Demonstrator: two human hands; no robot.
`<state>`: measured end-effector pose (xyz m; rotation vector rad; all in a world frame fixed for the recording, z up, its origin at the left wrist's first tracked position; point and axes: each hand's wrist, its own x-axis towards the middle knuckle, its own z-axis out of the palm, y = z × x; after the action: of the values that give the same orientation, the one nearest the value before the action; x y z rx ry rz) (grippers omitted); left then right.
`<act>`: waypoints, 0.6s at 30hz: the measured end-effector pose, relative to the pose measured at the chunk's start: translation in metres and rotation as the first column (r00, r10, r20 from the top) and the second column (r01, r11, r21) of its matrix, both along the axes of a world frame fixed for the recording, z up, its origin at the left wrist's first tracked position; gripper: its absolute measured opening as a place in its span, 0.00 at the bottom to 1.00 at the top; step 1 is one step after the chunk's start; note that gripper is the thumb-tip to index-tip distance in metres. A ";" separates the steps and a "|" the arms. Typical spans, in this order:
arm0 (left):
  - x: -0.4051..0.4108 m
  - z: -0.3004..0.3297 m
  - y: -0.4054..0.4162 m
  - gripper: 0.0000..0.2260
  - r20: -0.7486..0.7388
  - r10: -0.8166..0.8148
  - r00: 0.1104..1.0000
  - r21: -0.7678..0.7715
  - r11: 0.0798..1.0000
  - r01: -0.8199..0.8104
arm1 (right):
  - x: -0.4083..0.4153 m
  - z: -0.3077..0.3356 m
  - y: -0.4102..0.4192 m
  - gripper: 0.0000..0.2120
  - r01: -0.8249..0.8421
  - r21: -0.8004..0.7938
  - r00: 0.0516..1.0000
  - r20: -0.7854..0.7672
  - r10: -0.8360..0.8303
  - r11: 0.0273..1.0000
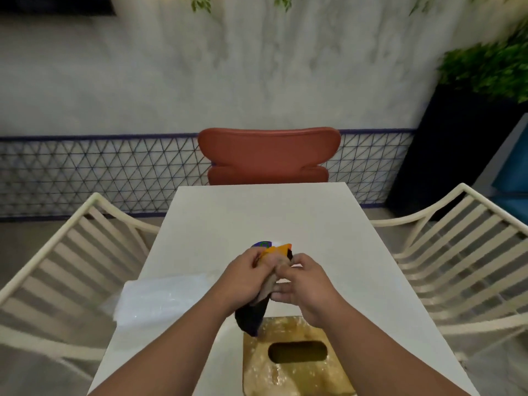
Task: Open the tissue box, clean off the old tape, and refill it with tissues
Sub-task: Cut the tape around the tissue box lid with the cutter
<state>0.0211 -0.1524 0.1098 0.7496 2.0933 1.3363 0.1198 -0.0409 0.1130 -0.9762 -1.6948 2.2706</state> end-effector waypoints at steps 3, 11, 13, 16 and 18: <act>0.016 0.000 -0.018 0.18 -0.098 -0.045 0.994 -0.011 0.999 0.044 | 0.000 0.007 -0.019 0.04 -0.036 -0.027 0.999 0.001 0.036 0.999; 0.010 -0.025 -0.070 0.06 -0.149 0.052 0.988 -0.220 0.972 -0.084 | 0.026 -0.020 0.004 0.24 -0.581 0.638 0.814 0.452 0.365 0.505; 0.011 -0.031 -0.081 0.07 -0.130 0.057 0.990 -0.281 0.955 -0.092 | 0.038 -0.032 0.022 0.41 -0.742 0.660 0.652 0.670 0.356 0.119; 0.011 -0.044 -0.090 0.04 -0.062 0.082 0.995 -0.310 0.946 -0.098 | 0.048 -0.049 0.032 0.60 -0.812 0.573 0.508 0.788 0.349 -0.113; 0.014 -0.049 -0.091 0.06 -0.011 0.100 0.995 -0.285 0.953 -0.099 | 0.050 -0.059 0.027 0.65 -0.819 0.549 0.469 0.807 0.359 -0.165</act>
<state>0.0347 -0.2430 0.0612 0.5246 2.2827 1.0496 0.1702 -0.0138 0.0543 -0.1265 -3.5877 0.3787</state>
